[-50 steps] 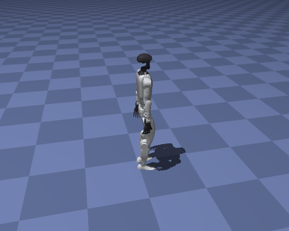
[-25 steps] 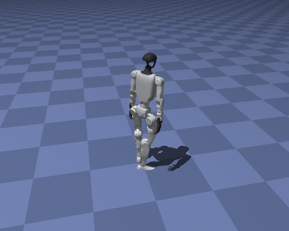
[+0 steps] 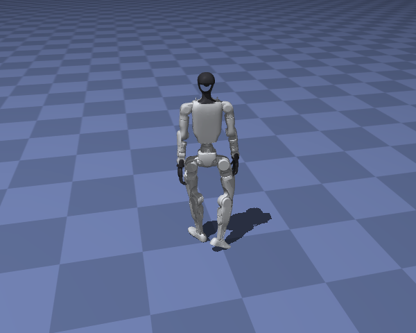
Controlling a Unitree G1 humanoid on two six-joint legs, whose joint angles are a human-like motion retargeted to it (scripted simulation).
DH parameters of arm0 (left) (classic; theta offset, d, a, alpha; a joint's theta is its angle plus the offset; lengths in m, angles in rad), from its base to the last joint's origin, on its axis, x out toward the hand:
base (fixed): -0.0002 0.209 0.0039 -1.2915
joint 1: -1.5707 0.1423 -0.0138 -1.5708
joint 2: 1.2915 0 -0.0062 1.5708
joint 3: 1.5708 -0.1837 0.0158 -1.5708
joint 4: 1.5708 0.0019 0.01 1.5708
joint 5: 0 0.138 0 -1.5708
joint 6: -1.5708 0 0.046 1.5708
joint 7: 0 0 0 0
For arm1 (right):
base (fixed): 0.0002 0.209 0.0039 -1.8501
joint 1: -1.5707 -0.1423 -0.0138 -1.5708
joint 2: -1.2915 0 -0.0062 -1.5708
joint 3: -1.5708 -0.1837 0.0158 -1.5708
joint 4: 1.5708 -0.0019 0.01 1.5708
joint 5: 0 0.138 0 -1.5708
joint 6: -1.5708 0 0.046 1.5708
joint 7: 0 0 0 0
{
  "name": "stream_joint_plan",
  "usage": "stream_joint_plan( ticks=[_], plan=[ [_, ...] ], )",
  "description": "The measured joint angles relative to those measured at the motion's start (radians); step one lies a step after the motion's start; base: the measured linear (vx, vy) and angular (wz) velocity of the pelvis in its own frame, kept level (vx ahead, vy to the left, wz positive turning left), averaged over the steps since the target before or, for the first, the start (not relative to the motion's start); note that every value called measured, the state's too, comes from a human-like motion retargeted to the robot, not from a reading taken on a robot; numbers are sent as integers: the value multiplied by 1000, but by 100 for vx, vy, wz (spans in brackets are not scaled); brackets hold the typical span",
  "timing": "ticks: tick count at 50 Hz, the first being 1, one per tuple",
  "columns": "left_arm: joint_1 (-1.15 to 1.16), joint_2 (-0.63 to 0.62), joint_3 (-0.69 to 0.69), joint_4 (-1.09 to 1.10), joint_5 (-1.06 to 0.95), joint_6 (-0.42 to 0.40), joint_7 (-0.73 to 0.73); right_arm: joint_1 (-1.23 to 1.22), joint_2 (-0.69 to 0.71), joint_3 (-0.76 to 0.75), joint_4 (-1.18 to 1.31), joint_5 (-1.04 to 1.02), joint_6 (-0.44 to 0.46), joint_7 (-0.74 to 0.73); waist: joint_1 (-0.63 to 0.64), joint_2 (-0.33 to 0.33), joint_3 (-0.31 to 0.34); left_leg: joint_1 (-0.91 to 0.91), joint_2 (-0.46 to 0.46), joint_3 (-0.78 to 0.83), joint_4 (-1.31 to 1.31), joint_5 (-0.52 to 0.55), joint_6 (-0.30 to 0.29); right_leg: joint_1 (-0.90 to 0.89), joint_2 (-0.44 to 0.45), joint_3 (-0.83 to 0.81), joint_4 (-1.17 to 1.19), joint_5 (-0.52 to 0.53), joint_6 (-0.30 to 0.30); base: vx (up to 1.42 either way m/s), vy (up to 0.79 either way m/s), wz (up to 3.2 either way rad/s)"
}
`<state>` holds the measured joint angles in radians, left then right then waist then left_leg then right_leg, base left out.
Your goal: In place motions
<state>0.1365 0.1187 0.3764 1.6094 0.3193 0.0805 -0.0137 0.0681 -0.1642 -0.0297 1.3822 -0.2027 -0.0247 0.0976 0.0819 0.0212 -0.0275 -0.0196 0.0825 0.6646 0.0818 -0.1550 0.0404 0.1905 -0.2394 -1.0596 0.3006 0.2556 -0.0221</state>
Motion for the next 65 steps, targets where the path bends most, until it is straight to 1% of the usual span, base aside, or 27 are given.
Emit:
stream_joint_plan(
  ticks=[2,3,5,8,13,15,16,17,18,19,21,23,27,30,34,37,40,45,46,47,50,53,55,57,60,63,65],
  plan=[
    [-23,-3,-20,-30,15,-4,-23,-3,2,-1,5,2,2,-11,4,-10,8,-13,-18,-45,1,7,14,-49,-9,158,64,2,77,10,15,157],
    [-32,-4,-36,-48,17,-7,-39,-3,5,-2,8,1,3,-16,4,-22,11,-18,-37,-65,-6,15,22,-95,3,282,92,-14,126,8,6,159],
    [-49,-3,-66,-84,17,-15,-67,2,10,2,5,-11,3,-15,3,-46,11,-27,-69,-95,-21,30,36,-156,56,463,99,-52,192,10,3,157],
    [-77,-4,-91,-124,21,-25,-91,5,15,21,-1,-49,1,-12,-43,-66,6,-46,-97,-149,-38,52,44,-192,109,572,29,-120,216,6,-1,181],
    [-111,-12,-118,-143,20,-32,-81,5,18,44,16,-92,3,-15,-149,-92,2,-63,-152,-263,-40,78,43,-254,179,777,-148,-302,178,8,-4,194],
    [-123,-14,-130,-140,23,-33,-78,7,24,43,23,-87,3,-15,-161,-97,24,-39,-166,-304,-40,82,39,-267,208,830,-214,-330,68,11,-6,119],
    [-126,-13,-135,-138,27,-34,-82,9,25,43,28,-82,2,-14,-142,-102,30,-27,-171,-304,-40,81,36,-268,231,917,-223,-339,48,14,-8,33],
    [-129,-13,-140,-135,33,-34,-85,11,27,42,33,-79,3,-12,-115,-107,31,-20,-175,-299,-40,79,33,-258,229,904,-229,-350,45,15,-6,-41],
    [-129,-12,-145,-131,41,-32,-89,12,28,39,38,-77,4,-7,-73,-112,23,-25,-178,-283,-37,76,31,-229,178,690,-227,-363,77,16,-6,-38],
    [-126,-14,-156,-126,46,-32,-86,15,29,30,42,-81,9,-3,-52,-113,21,-23,-183,-291,-35,75,30,-219,163,657,-228,-365,99,18,-7,-3],
    [-114,-21,-173,-108,48,-31,-67,21,30,12,41,-95,17,1,-13,-110,22,-10,-186,-304,-31,72,26,-216,167,742,-231,-365,115,17,-8,2],
    [-97,-28,-170,-91,34,-38,-39,22,31,11,28,-108,14,-7,8,-103,22,2,-181,-302,-28,67,23,-199,159,690,-239,-367,113,8,-8,-15],
    [-54,-39,-128,-76,-5,-65,19,7,30,38,4,-118,-6,-16,-51,-93,12,4,-181,-325,-5,55,13,-176,177,704,-260,-380,116,8,-8,25],
    [-41,-41,-114,-58,1,-60,51,4,33,31,-4,-100,-16,-3,-53,-93,7,-3,-176,-317,30,35,-2,-179,172,708,-252,-384,130,2,-2,2],
    [-39,-35,-133,-41,-3,-51,42,13,33,9,-5,-79,-21,2,-35,-106,0,-34,-173,-317,121,9,-30,-196,154,721,-233,-380,147,6,-6,-22],
    [-45,-37,-141,-53,-5,-48,27,11,27,5,-15,-83,-21,3,-21,-113,14,-55,-182,-337,196,30,-33,-212,140,775,-214,-364,160,-3,-4,-80],
    [-60,-52,-147,-57,-13,-49,22,8,16,-1,-35,-100,-26,0,-1,-114,30,-94,-219,-446,269,40,3,-234,119,834,-202,-337,166,-10,1,-145],
    [-57,-70,-166,-82,-24,-66,7,8,3,16,-56,-121,-28,-3,73,-74,55,-91,-283,-778,202,87,-72,-285,172,1009,-172,-287,140,-7,6,-262],
    [-57,-69,-170,-87,-18,-69,2,5,4,18,-57,-122,-28,-7,65,-68,57,-83,-284,-801,192,79,-83,-296,181,1037,-169,-276,132,-16,4,-251],
    [-57,-66,-174,-92,-12,-71,-3,2,5,21,-57,-120,-29,-9,52,-64,59,-76,-280,-794,179,70,-81,-306,189,1061,-167,-263,122,-17,3,-214],
    [-61,-43,-199,-103,9,-69,-23,-5,13,20,-61,-91,-49,-2,-37,-61,63,-41,-236,-557,122,19,12,-337,206,1103,-170,-216,67,-27,2,-175],
    [-69,-12,-208,-127,30,-66,-42,-25,20,22,-57,-18,-75,-5,-124,-43,84,-17,-212,-465,68,9,13,-376,250,1145,-178,-171,11,-42,2,-214],
    [-72,17,-202,-147,39,-66,-51,-42,27,26,-50,28,-85,-12,-174,-36,104,-9,-180,-362,51,0,10,-406,270,1145,-175,-167,-48,-52,-4,-265],
    [-67,43,-192,-156,48,-65,-49,-46,29,24,-43,56,-88,-18,-201,-26,115,3,-156,-284,28,-13,5,-421,250,986,-190,-216,-120,-52,-6,-303],
    [-59,73,-165,-147,69,-53,-45,-63,15,15,-11,77,-80,-15,-183,-17,119,32,-119,-93,-8,-38,-12,-435,234,780,-204,-319,-182,-37,-5,-370],
    [-28,82,-150,-130,67,-45,-39,-63,-8,4,15,57,-66,-28,-167,-14,100,49,-96,67,-29,-64,-36,-416,205,532,-210,-436,-163,-28,-14,-374],
    [-6,83,-147,-124,67,-43,-41,-69,-23,-2,39,46,-56,-45,-170,-11,84,60,-91,155,-40,-84,-53,-387,176,321,-196,-520,-100,-35,-23,-349]
  ],
)
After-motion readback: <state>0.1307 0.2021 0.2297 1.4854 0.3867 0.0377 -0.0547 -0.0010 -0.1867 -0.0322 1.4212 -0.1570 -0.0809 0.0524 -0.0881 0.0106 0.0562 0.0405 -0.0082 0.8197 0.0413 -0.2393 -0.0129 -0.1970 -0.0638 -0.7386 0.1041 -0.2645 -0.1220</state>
